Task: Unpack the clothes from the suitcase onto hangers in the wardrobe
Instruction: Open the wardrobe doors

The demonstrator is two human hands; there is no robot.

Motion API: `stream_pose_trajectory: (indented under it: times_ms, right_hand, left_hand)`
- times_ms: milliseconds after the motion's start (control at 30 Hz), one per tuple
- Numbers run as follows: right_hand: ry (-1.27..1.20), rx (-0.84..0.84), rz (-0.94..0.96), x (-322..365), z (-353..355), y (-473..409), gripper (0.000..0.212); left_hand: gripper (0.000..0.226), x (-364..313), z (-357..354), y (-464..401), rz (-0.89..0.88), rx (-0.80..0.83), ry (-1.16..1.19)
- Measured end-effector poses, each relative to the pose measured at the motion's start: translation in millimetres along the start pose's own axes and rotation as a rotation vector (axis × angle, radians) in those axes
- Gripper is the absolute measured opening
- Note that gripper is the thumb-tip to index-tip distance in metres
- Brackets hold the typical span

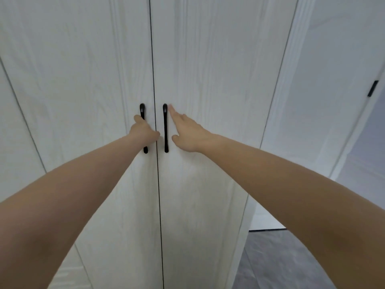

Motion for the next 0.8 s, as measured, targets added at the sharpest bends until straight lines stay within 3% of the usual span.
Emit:
stream_pose_trajectory:
  times_ms: [100,233,333,467,567,700,800]
  right_hand:
    - [-0.167,0.016,-0.035,-4,-4,-10,0.086]
    - [-0.397,-0.112,-0.180,-10,-11,-29,0.086]
    - [-0.567,-0.235,-0.225,-4,-18,-33,0.081]
    - [-0.814,-0.340,-0.348,-10,-32,-31,0.060]
    - [-0.845,-0.337,-0.430,-9,-44,-25,0.058]
    - [-0.921,-0.335,-0.555,11,-57,-11,0.070]
    - [-0.971,-0.245,-0.600,40,-65,-1,0.061]
  left_hand:
    - [0.053,0,2,8,-0.042,-0.055,0.002]
    - [0.033,2,13,30,-0.115,-0.192,0.039]
    - [0.040,6,21,51,-0.156,-0.290,0.006]
    - [0.046,16,34,76,-0.187,-0.383,-0.025]
    - [0.048,27,45,93,-0.173,-0.416,-0.081]
    - [0.053,39,65,115,-0.177,-0.441,-0.146]
    - [0.051,48,82,132,-0.189,-0.444,-0.150]
Point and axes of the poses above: each hand's wrist, its own y-axis away from the middle knuckle, its own z-axis out of the back of the hand, x = y × z, the point moved 10 cm from there along -y, towards the middle knuckle, and after that the axes turned 1 degree about z, right-handed, at the moved point
